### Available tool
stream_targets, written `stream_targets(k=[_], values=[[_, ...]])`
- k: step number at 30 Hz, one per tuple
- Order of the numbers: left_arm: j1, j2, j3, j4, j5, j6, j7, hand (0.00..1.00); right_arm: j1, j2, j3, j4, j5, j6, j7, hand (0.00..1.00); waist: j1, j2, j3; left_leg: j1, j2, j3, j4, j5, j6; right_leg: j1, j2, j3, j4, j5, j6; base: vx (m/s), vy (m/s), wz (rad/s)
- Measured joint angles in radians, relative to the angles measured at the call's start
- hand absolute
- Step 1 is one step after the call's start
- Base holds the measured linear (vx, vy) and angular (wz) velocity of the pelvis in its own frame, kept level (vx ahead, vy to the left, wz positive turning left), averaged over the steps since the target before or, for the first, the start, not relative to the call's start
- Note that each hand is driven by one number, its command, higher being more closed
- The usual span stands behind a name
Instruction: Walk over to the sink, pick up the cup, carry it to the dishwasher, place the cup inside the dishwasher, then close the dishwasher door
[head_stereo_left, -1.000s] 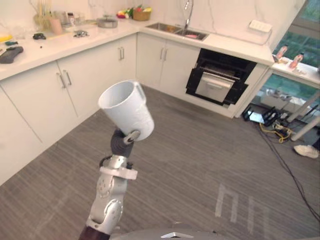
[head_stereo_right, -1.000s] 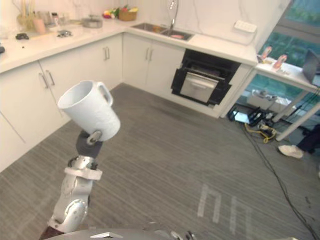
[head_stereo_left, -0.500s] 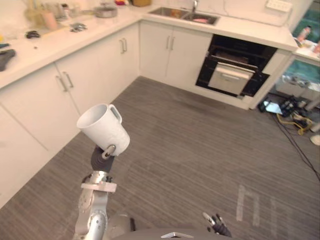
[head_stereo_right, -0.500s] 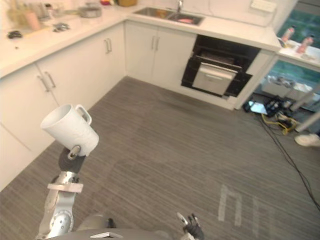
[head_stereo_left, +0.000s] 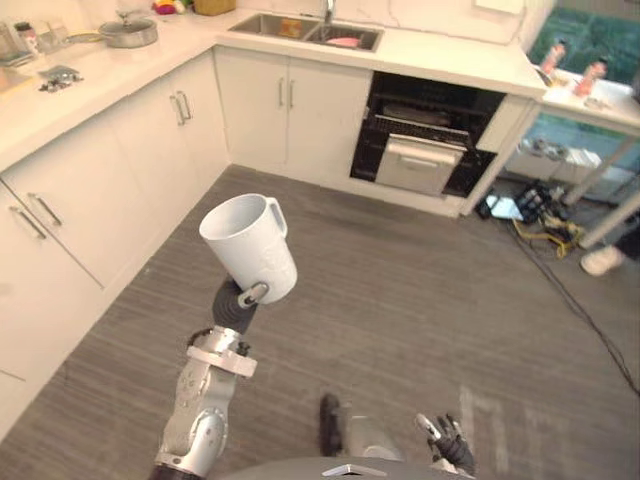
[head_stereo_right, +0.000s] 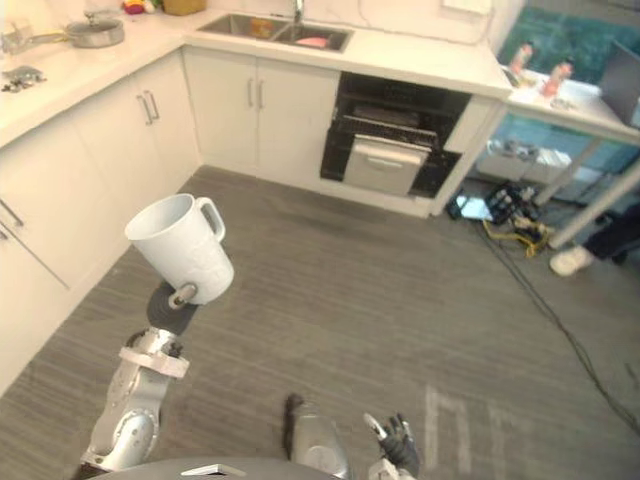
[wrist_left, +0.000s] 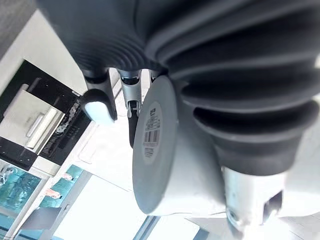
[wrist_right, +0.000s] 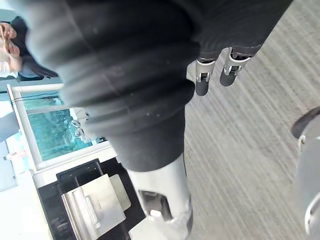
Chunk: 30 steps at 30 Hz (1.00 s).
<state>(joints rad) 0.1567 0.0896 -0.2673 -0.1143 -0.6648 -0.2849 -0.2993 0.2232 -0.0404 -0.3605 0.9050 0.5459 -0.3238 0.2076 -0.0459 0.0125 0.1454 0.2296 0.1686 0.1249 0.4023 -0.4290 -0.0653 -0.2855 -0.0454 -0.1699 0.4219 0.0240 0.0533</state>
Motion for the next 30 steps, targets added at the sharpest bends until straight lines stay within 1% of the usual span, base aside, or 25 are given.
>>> stream_targets(k=[3, 4, 6, 7, 8, 9, 10, 11, 12, 13, 14, 15, 16, 17, 18, 19, 20, 21, 23, 24, 25, 26, 27, 28, 30], values=[[-0.004, -0.015, -0.008, -0.056, 0.001, -0.001, -0.015, 1.00, 0.010, 0.019, 0.001, -0.065, 0.006, 0.030, 0.003, 0.00, 0.013, -0.002, 0.009, -0.002, 0.005, -0.068, 0.072, 0.020, -0.004, -0.021, -0.021, -0.027, 0.184, -0.179, -0.039, 0.30, -0.247, 0.43], [0.012, -0.016, -0.009, -0.087, 0.002, -0.001, -0.012, 1.00, 0.011, 0.032, 0.003, -0.066, -0.003, 0.053, 0.007, 0.00, 0.013, 0.012, 0.004, -0.003, 0.021, -0.105, 0.151, 0.021, -0.009, 0.009, -0.015, -0.057, 0.191, -0.223, -0.047, 0.21, -0.174, 0.42], [0.023, -0.032, -0.010, -0.124, 0.000, -0.002, -0.010, 1.00, 0.015, 0.039, 0.004, -0.070, -0.017, 0.083, 0.010, 0.00, 0.013, 0.037, 0.016, -0.120, 0.061, -0.152, 0.415, 0.103, -0.010, 0.060, 0.002, -0.096, 0.194, -0.259, -0.048, 0.16, -0.138, 0.45], [0.047, -0.058, -0.007, -0.132, -0.002, -0.003, -0.010, 1.00, 0.038, 0.033, 0.001, -0.078, -0.039, 0.102, 0.013, 0.00, 0.017, 0.046, 0.015, -0.226, 0.097, -0.160, 0.594, 0.270, -0.004, 0.103, 0.021, -0.120, 0.175, -0.274, -0.054, 0.25, -0.178, 0.43], [0.081, -0.072, 0.004, -0.122, -0.002, -0.004, -0.009, 1.00, 0.052, 0.023, -0.003, -0.081, -0.055, 0.103, 0.029, 0.00, 0.026, 0.059, 0.012, -0.291, 0.137, -0.154, 0.702, 0.460, 0.026, 0.180, 0.046, -0.131, 0.101, -0.274, -0.056, 0.19, -0.103, 0.37], [0.091, -0.074, 0.008, -0.117, -0.002, -0.005, -0.009, 1.00, 0.063, 0.021, -0.003, -0.081, -0.062, 0.102, 0.036, 0.00, 0.033, 0.059, 0.012, -0.325, 0.140, -0.154, 0.750, 0.448, 0.022, 0.212, 0.047, -0.135, 0.073, -0.274, -0.057, 0.31, -0.116, 0.33], [0.101, -0.073, 0.017, -0.109, -0.002, -0.009, -0.009, 1.00, 0.072, 0.013, -0.004, -0.078, -0.065, 0.100, 0.041, 0.00, 0.040, 0.053, 0.012, -0.386, 0.133, -0.147, 0.801, 0.383, 0.041, 0.246, 0.047, -0.140, 0.039, -0.273, -0.059, 0.25, -0.069, 0.34], [0.112, -0.068, 0.040, -0.095, -0.004, -0.016, -0.010, 1.00, 0.068, -0.012, -0.002, -0.064, -0.062, 0.098, 0.059, 0.00, 0.057, 0.046, 0.015, -0.476, 0.104, -0.121, 0.782, 0.291, 0.040, 0.290, 0.044, -0.145, -0.013, -0.271, -0.061, 0.30, -0.075, 0.27], [0.113, -0.064, 0.047, -0.087, -0.006, -0.020, -0.010, 1.00, 0.065, -0.021, -0.001, -0.062, -0.062, 0.098, 0.072, 0.00, 0.066, 0.044, 0.016, -0.496, 0.093, -0.107, 0.739, 0.265, 0.037, 0.302, 0.043, -0.146, -0.029, -0.270, -0.060, 0.25, -0.043, 0.10], [0.114, -0.053, 0.063, -0.070, -0.011, -0.024, -0.011, 1.00, 0.056, -0.034, 0.004, -0.061, -0.061, 0.091, 0.088, 0.00, 0.084, 0.033, 0.015, -0.509, 0.065, -0.078, 0.565, 0.222, 0.035, 0.330, 0.034, -0.154, -0.060, -0.255, -0.052, 0.21, -0.021, -0.06], [0.115, -0.048, 0.070, -0.063, -0.011, -0.028, -0.012, 1.00, 0.045, -0.038, 0.006, -0.061, -0.061, 0.085, 0.095, 0.00, 0.087, 0.028, 0.016, -0.507, 0.050, -0.072, 0.454, 0.212, 0.031, 0.341, 0.031, -0.155, -0.068, -0.257, -0.049, 0.27, -0.013, -0.02], [0.121, -0.040, 0.081, -0.053, -0.011, -0.037, -0.013, 1.00, 0.027, -0.049, 0.010, -0.061, -0.059, 0.077, 0.099, 0.00, 0.082, 0.016, 0.019, -0.483, 0.010, -0.085, 0.200, 0.223, 0.023, 0.356, 0.019, -0.161, -0.072, -0.258, -0.040, 0.30, 0.038, 0.07], [0.125, -0.038, 0.088, -0.038, -0.011, -0.043, -0.014, 1.00, 0.009, -0.056, 0.028, -0.060, -0.048, 0.066, 0.098, 0.00, 0.076, 0.005, 0.021, -0.466, -0.035, -0.134, -0.011, 0.263, 0.011, 0.366, 0.004, -0.158, -0.065, -0.275, -0.027, 0.31, 0.067, 0.05], [0.126, -0.039, 0.088, -0.026, -0.011, -0.044, -0.015, 1.00, -0.001, -0.064, 0.035, -0.058, -0.037, 0.063, 0.096, 0.00, 0.077, -0.003, 0.026, -0.460, -0.054, -0.161, -0.077, 0.307, 0.002, 0.371, -0.006, -0.150, -0.057, -0.286, -0.019, 0.34, 0.130, -0.13], [0.143, -0.042, 0.088, -0.016, -0.010, -0.046, -0.015, 1.00, -0.017, -0.072, 0.045, -0.055, -0.024, 0.062, 0.095, 0.00, 0.082, -0.017, 0.031, -0.444, -0.073, -0.186, -0.141, 0.368, -0.018, 0.380, -0.020, -0.129, -0.047, -0.307, 0.004, 0.34, 0.163, -0.26], [0.153, -0.046, 0.086, -0.006, -0.009, -0.051, -0.022, 1.00, -0.026, -0.072, 0.046, -0.054, -0.019, 0.061, 0.092, 0.00, 0.086, -0.018, 0.033, -0.437, -0.075, -0.180, -0.137, 0.413, -0.033, 0.392, -0.025, -0.114, -0.043, -0.322, 0.023, 0.40, 0.248, -0.40], [0.147, -0.051, 0.086, 0.010, -0.007, -0.058, -0.038, 1.00, -0.034, -0.066, 0.056, -0.052, 0.011, 0.062, 0.084, 0.00, 0.094, -0.031, 0.038, -0.451, -0.096, -0.169, -0.063, 0.437, -0.007, 0.398, -0.050, -0.088, -0.018, -0.355, 0.052, 0.33, 0.241, -0.28], [0.143, -0.050, 0.086, 0.010, -0.007, -0.059, -0.039, 1.00, -0.038, -0.065, 0.069, -0.055, 0.019, 0.062, 0.076, 0.00, 0.095, -0.039, 0.039, -0.462, -0.108, -0.158, -0.016, 0.406, 0.002, 0.399, -0.067, -0.084, -0.004, -0.369, 0.064, 0.33, 0.266, -0.17], [0.118, -0.050, 0.084, 0.010, -0.006, -0.059, -0.043, 1.00, -0.043, -0.069, 0.073, -0.056, 0.019, 0.070, 0.064, 0.00, 0.092, -0.050, 0.046, -0.499, -0.129, -0.142, 0.128, 0.296, 0.031, 0.407, -0.104, -0.077, 0.044, -0.402, 0.098, 0.33, 0.281, -0.03], [0.107, -0.049, 0.078, 0.010, -0.006, -0.056, -0.044, 1.00, -0.042, -0.069, 0.068, -0.055, 0.020, 0.076, 0.061, 0.00, 0.092, -0.058, 0.050, -0.498, -0.142, -0.129, 0.174, 0.249, 0.048, 0.401, -0.124, -0.056, 0.097, -0.416, 0.102, 0.32, 0.316, -0.16], [0.092, -0.041, 0.078, 0.009, -0.006, -0.046, -0.045, 1.00, -0.036, -0.065, 0.058, -0.055, 0.037, 0.084, 0.058, 0.00, 0.094, -0.079, 0.054, -0.472, -0.165, -0.100, 0.195, 0.204, 0.071, 0.361, -0.169, -0.022, 0.232, -0.416, 0.100, 0.35, 0.356, -0.34], [0.080, -0.014, 0.077, -0.005, -0.006, -0.030, -0.050, 1.00, -0.023, -0.051, 0.031, -0.054, 0.055, 0.084, 0.052, 0.00, 0.095, -0.104, 0.052, -0.430, -0.199, -0.067, 0.206, 0.151, 0.100, 0.268, -0.239, 0.009, 0.449, -0.351, 0.062, 0.34, 0.337, -0.37], [0.075, -0.002, 0.077, -0.016, -0.006, -0.017, -0.050, 1.00, -0.021, -0.046, 0.022, -0.052, 0.060, 0.083, 0.052, 0.00, 0.093, -0.111, 0.053, -0.410, -0.211, -0.060, 0.206, 0.131, 0.101, 0.230, -0.270, 0.007, 0.529, -0.296, 0.027, 0.34, 0.294, -0.35], [0.065, 0.020, 0.066, -0.033, 0.000, 0.003, -0.050, 1.00, -0.015, -0.042, 0.027, -0.047, 0.068, 0.083, 0.054, 0.00, 0.080, -0.096, 0.061, -0.370, -0.218, -0.056, 0.196, 0.107, 0.119, 0.176, -0.299, 0.000, 0.650, -0.201, -0.032, 0.28, 0.200, -0.21], [0.050, 0.034, 0.065, -0.038, 0.003, 0.014, -0.044, 1.00, -0.003, -0.028, 0.043, -0.048, 0.067, 0.084, 0.053, 0.00, 0.067, -0.094, 0.059, -0.317, -0.211, -0.056, 0.159, 0.102, 0.134, 0.119, -0.282, 0.002, 0.697, -0.255, -0.036, 0.28, 0.147, -0.12]])
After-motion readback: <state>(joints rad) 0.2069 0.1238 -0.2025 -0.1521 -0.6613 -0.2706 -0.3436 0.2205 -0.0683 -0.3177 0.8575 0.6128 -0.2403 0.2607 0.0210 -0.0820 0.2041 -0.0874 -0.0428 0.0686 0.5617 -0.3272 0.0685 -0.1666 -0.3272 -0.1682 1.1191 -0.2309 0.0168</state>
